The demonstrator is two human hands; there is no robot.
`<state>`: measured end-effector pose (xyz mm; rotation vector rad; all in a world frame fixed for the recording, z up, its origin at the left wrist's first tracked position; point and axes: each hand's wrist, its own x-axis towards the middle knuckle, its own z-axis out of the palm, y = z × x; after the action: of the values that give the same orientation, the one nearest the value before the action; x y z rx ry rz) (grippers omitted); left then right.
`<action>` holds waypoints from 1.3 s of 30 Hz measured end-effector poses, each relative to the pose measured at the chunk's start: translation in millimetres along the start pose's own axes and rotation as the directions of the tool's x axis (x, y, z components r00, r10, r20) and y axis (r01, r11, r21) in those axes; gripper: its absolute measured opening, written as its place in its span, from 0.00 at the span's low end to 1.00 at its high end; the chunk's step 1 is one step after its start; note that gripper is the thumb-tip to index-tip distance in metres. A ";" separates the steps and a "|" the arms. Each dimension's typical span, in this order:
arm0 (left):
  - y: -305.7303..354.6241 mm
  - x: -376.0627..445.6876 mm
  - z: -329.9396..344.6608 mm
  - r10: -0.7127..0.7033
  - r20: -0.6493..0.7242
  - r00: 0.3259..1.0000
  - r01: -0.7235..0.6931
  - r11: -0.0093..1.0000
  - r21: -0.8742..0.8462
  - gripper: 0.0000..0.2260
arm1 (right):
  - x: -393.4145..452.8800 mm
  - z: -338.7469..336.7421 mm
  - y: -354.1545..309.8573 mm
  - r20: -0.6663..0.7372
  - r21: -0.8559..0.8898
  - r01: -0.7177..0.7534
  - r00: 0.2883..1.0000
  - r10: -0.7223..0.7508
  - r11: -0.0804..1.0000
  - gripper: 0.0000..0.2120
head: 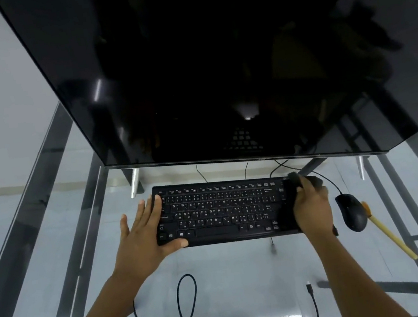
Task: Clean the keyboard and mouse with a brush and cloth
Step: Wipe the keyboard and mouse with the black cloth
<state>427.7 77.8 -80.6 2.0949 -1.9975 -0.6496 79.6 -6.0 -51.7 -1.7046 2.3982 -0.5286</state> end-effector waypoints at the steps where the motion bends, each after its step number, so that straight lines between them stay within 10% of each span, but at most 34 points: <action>1: -0.2 -0.4 0.2 0.000 -0.002 1.000 0.000 1.000 -0.001 0.53 | 6.7 -0.4 -1.4 -0.016 0.013 -0.057 0.998 0.058 0.998 0.18; 7: 0.3 -1.1 0.8 0.016 -0.027 1.000 -0.016 1.000 -0.006 0.52 | -16.1 23.3 -44.3 0.159 0.001 0.370 0.917 -0.365 0.929 0.21; 13: 3.3 -0.4 -0.8 0.026 -0.031 0.999 -0.024 0.998 0.055 0.52 | 8.4 -10.9 33.2 0.094 -0.210 0.084 0.993 -0.065 0.974 0.24; 17: 9.6 0.2 2.7 0.063 -0.048 0.997 -0.052 0.979 0.198 0.51 | -35.1 2.1 -4.3 0.101 -0.074 0.161 0.983 -0.154 0.984 0.21; 21: 19.5 1.9 5.7 0.042 -0.024 0.999 -0.038 0.986 0.161 0.55 | -82.1 18.3 -53.7 0.265 0.113 0.489 0.825 -0.500 0.865 0.25; 26: 18.8 0.2 6.5 0.030 -0.010 1.000 -0.029 0.995 0.096 0.55 | -63.9 21.1 -58.0 0.191 0.165 0.241 0.944 -0.270 0.956 0.23; 30: 18.1 0.4 8.1 0.028 -0.002 1.000 -0.028 0.999 0.037 0.55 | -93.9 27.4 -80.6 0.254 0.215 0.565 0.755 -0.604 0.797 0.21; 36: 16.7 -2.5 7.7 0.038 -0.020 0.999 -0.038 0.999 -0.025 0.55 | -62.7 32.3 -91.4 0.152 0.204 0.288 0.935 -0.321 0.936 0.21; 39: 18.0 -0.9 7.2 0.036 -0.026 0.999 -0.037 0.998 -0.042 0.55 | -97.9 34.4 -113.7 0.231 0.238 0.615 0.716 -0.658 0.752 0.26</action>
<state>408.4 78.4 -79.4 2.0283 -1.9857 -0.6499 224.5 45.8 -49.4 -2.3330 1.4716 -0.4546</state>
